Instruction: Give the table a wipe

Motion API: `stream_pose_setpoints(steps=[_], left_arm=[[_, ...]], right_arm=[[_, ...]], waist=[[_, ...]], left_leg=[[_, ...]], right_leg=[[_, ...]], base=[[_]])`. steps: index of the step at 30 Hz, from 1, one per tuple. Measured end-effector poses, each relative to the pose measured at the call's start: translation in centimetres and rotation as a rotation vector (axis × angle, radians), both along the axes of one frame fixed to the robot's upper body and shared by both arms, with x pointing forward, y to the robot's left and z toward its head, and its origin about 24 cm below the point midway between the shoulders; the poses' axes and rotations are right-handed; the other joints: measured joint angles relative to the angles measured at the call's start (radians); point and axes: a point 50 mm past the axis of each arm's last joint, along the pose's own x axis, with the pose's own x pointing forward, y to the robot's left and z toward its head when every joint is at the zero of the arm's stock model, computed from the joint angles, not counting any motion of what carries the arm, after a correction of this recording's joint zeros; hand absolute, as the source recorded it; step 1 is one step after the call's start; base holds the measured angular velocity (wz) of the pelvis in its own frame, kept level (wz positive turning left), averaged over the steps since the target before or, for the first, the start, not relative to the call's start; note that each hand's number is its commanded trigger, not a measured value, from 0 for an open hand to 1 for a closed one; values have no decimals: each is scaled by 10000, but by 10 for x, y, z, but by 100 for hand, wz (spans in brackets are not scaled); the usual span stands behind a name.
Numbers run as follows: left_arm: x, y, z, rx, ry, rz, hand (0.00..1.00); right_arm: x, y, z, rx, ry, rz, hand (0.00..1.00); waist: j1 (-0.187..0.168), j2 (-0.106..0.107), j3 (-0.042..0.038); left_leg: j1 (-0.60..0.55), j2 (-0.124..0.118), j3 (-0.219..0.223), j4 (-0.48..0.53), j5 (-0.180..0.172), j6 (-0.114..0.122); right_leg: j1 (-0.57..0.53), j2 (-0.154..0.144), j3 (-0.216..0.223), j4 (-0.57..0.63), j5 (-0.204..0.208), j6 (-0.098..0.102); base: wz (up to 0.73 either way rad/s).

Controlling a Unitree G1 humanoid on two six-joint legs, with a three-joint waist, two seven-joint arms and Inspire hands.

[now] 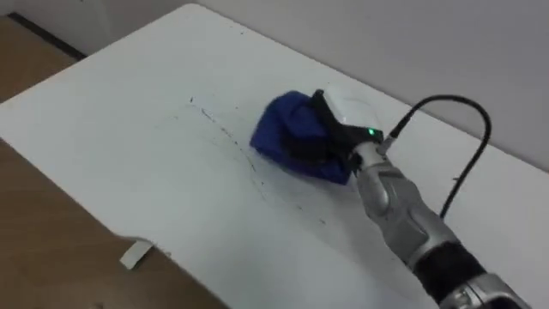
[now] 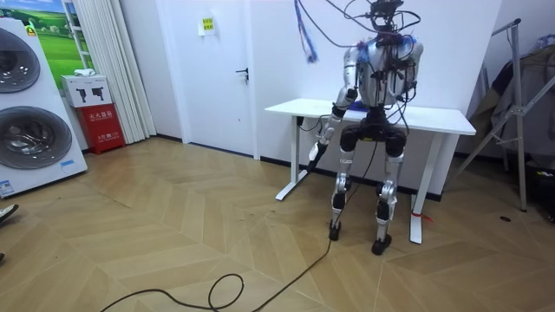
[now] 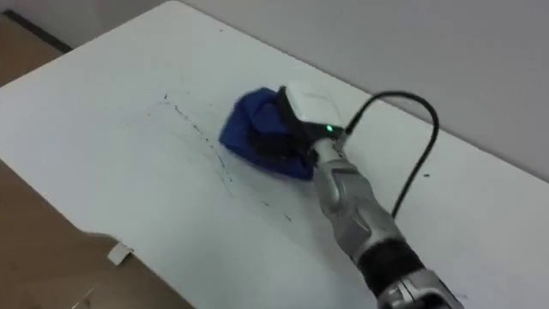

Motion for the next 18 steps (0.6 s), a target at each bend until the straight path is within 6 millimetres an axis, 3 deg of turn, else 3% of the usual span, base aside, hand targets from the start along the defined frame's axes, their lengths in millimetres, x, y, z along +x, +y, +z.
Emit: stream_pose_setpoints(steps=[1, 3, 4, 6, 8, 9, 10, 15, 18], left_arm=[[-3, 1, 1, 44, 30, 111, 0], [-7, 11, 5, 461, -91, 388, 0], [-6, 14, 6, 641, -184, 407, 0], [1, 21, 9, 1064, -663, 605, 0], [8, 24, 10, 1314, -872, 573, 0], [9, 26, 11, 1409, -918, 574, 0], [9, 27, 12, 1464, -929, 602, 0], [13, 24, 13, 1472, -1198, 741, 0], [12, 22, 12, 1661, -1170, 647, 0]], right_arm=[[-8, -5, -5, 257, -68, -291, 100], [-37, -31, -15, 250, -565, -1297, 100], [-46, -40, -18, 218, -614, -1710, 100], [-83, -80, -24, 14, -787, -3548, 100], [-112, -108, -27, -253, -799, -5043, 100], [-133, -124, -29, -500, -682, -5897, 100], [-152, -137, -32, -718, -530, -6691, 100], [-197, -172, -32, -985, 31, -8928, 100], [-206, -182, -31, -1022, 209, -9497, 100]], waist=[[-117, 42, 2], [-862, 99, -37], [-1022, 81, -59], [-1484, 155, -163], [-1709, 190, -212], [-1922, 182, -268], [-2098, 149, -389], [-2456, 130, -425], [-2477, 131, -426]], left_leg=[[91, -40, 106, -26, 1, 8], [276, -92, 349, -124, 3, 21], [306, -108, 376, -151, 3, 24], [379, -119, 709, -167, -96, 228], [473, -121, 955, -190, -146, 294], [474, -115, 1034, -227, -178, 319], [491, -94, 1123, -223, -198, 338], [579, -2, 1319, -20, -281, 336], [593, 4, 1294, 73, -286, 343]], right_leg=[[58, -48, 72, -16, -28, 46], [195, -126, 116, -46, -46, 132], [217, -148, 124, -50, -68, 166], [191, -193, 374, -33, -120, 251], [197, -216, 591, -88, -119, 301], [215, -219, 696, -88, -109, 314], [200, -216, 792, -87, -88, 312], [227, -180, 997, 44, -3, 265], [272, -175, 981, 57, 40, 250]], base=[[-6], [-13], [0], [-22], [-35], [-35], [-23], [-13], [0]])
